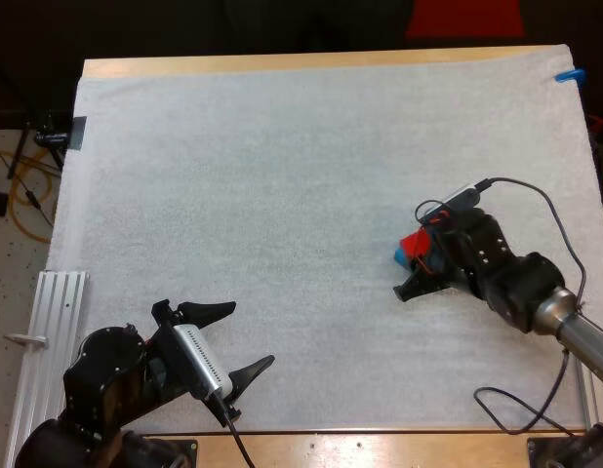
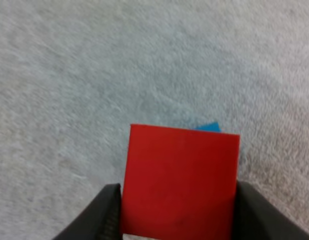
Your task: Stack red cube on blue cube
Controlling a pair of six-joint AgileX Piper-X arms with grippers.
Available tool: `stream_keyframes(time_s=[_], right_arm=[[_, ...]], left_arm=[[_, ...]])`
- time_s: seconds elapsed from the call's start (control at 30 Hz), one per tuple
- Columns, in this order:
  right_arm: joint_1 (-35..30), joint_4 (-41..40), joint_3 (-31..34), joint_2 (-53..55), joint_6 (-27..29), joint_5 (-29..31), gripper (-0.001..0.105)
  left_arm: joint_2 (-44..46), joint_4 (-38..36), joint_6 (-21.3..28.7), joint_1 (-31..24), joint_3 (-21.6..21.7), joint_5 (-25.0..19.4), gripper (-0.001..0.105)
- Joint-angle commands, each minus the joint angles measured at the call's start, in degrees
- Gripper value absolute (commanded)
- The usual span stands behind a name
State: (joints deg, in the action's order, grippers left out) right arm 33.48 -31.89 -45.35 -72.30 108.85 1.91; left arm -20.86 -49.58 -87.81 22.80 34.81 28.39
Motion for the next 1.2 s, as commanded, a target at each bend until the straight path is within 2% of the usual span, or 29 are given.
stream_keyframes(time_s=[0.0, 0.23, 0.57, 1.0, 1.1, 1.17], right_arm=[[-0.26, -0.02, -0.28, -1.20, 0.50, 1.50, 0.020], [-2.65, 1.66, -1.04, -4.38, -0.03, 1.34, 0.020], [-3.98, 1.57, -1.72, -6.68, 0.34, -4.65, 0.020], [-3.98, 3.58, -1.78, -8.35, 0.49, -5.17, 0.020], [-3.98, 3.59, -1.78, -8.35, 0.49, -5.17, 0.030], [-3.98, 3.59, -1.78, -8.35, 0.49, -5.17, 0.042]], left_arm=[[-0.03, 0.18, 0.36, 0.18, 0.46, -0.32, 0.076], [-0.03, 0.18, 0.36, 0.18, 0.46, -0.32, 0.076], [-0.03, 0.18, 0.36, 0.18, 0.46, -0.32, 0.076], [-0.03, 0.18, 0.36, 0.18, 0.46, -0.32, 0.076], [-0.03, 0.18, 0.36, 0.18, 0.46, -0.32, 0.076], [-0.03, 0.18, 0.36, 0.18, 0.46, -0.32, 0.076]])
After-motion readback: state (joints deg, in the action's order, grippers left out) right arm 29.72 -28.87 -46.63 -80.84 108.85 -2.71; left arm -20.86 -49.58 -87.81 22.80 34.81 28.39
